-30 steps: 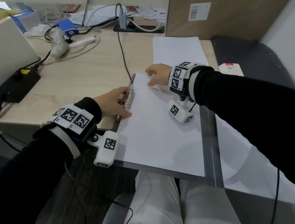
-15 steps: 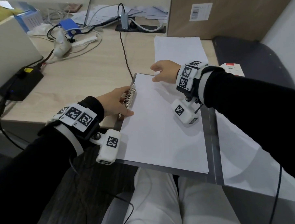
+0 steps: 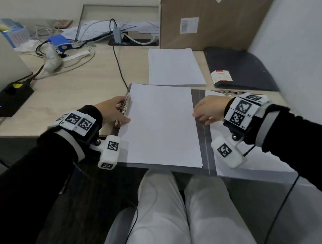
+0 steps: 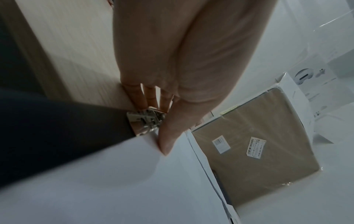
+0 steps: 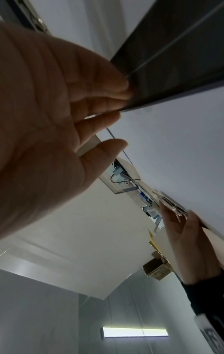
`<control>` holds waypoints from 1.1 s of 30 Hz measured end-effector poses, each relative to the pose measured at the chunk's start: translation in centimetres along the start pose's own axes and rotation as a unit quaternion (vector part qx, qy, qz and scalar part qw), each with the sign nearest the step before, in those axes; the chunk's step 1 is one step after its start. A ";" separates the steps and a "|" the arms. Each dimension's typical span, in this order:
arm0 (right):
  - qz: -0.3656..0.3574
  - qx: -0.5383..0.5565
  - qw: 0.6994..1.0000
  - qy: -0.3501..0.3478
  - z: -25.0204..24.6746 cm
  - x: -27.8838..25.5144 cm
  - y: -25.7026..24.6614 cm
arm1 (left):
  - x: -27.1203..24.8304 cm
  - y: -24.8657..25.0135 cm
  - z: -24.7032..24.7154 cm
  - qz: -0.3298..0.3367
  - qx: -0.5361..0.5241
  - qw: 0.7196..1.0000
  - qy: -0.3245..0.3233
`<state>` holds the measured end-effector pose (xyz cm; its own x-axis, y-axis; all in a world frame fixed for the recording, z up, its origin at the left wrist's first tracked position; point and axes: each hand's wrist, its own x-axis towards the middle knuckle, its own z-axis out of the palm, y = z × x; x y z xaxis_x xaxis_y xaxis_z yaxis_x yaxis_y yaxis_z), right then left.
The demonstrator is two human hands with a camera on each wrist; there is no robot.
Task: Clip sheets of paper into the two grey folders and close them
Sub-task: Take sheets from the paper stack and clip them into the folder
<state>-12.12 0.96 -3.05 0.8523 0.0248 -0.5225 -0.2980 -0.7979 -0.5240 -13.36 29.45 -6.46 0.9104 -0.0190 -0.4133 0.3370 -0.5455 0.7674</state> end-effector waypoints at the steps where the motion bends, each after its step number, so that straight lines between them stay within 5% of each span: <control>1: -0.014 -0.024 1.000 0.005 0.3 -0.3 0.2 | 0.1 -0.1 -0.1 -0.002 0.002 1.000 0.000; 6: -0.090 -0.146 0.985 -0.002 2.5 -2.4 0.4 | 0.3 -0.2 -0.2 -0.009 0.008 1.000 0.003; 14: -0.105 -0.230 0.967 -0.018 4.0 -2.3 0.1 | 0.3 1.1 -0.1 0.011 0.008 1.000 0.004; 28: -0.115 -0.300 0.947 -0.001 4.7 -0.5 -0.3 | 2.6 2.2 -1.0 0.006 -0.176 0.973 0.148; 33: -0.116 -0.300 0.947 -0.002 4.6 -0.2 -0.3 | 0.6 1.1 -2.7 0.024 -0.114 0.992 0.052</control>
<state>-14.19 3.97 -5.88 0.8627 0.2429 -0.4436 0.1961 -0.9691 -0.1494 -11.77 31.07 -4.51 0.9427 0.0523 -0.3295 0.3268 -0.3430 0.8807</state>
